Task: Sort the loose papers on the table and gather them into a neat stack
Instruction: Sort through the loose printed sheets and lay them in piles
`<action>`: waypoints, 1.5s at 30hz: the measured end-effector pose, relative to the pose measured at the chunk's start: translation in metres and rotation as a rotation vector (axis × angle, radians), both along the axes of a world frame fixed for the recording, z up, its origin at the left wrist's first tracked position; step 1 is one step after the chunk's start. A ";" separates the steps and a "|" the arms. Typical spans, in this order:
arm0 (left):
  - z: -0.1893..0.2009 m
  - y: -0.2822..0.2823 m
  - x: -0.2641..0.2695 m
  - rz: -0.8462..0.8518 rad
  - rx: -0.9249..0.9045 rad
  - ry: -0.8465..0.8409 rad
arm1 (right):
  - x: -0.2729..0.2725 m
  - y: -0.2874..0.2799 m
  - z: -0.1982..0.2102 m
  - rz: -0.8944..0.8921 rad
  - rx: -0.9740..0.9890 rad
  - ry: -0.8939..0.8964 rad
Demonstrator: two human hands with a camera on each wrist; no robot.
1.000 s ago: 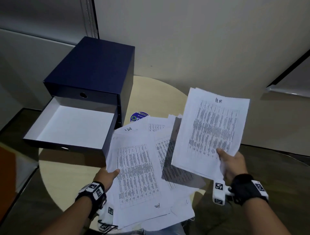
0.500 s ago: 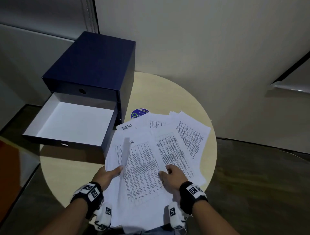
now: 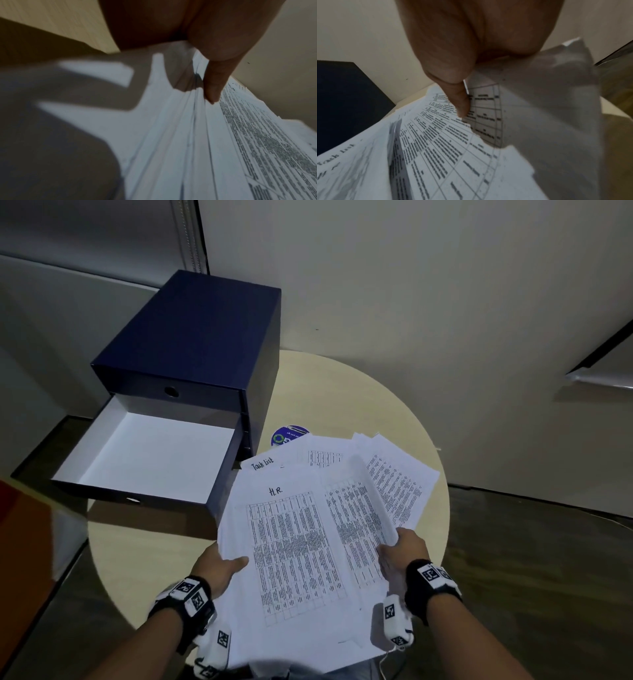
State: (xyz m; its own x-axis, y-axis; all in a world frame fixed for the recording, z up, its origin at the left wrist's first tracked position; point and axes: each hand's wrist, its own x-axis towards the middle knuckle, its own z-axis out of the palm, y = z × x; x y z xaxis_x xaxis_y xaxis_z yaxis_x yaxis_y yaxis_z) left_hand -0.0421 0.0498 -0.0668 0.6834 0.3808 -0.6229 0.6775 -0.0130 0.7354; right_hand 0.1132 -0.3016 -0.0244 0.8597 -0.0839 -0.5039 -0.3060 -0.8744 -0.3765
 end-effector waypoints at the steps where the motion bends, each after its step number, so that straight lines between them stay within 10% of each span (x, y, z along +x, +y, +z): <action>1: -0.001 0.000 0.000 -0.004 0.009 -0.001 | 0.000 -0.002 0.002 -0.011 0.025 0.005; 7: -0.006 0.001 0.002 0.046 -0.016 0.019 | 0.010 -0.044 0.036 -0.176 0.121 -0.060; 12: -0.009 0.004 0.002 0.063 -0.076 0.041 | 0.007 -0.074 0.084 -0.502 0.641 -0.132; 17: -0.055 0.023 0.000 0.076 -0.162 0.007 | 0.003 -0.057 0.092 -0.440 0.905 -0.070; 26: 0.013 -0.001 -0.001 0.104 -0.315 -0.065 | -0.052 0.037 0.025 0.400 0.270 0.288; 34: -0.018 0.012 -0.001 0.028 -0.139 0.025 | -0.029 0.026 0.003 0.228 0.026 -0.075; 45: -0.010 0.005 0.001 0.058 -0.118 0.016 | -0.003 0.035 0.019 0.174 0.019 0.138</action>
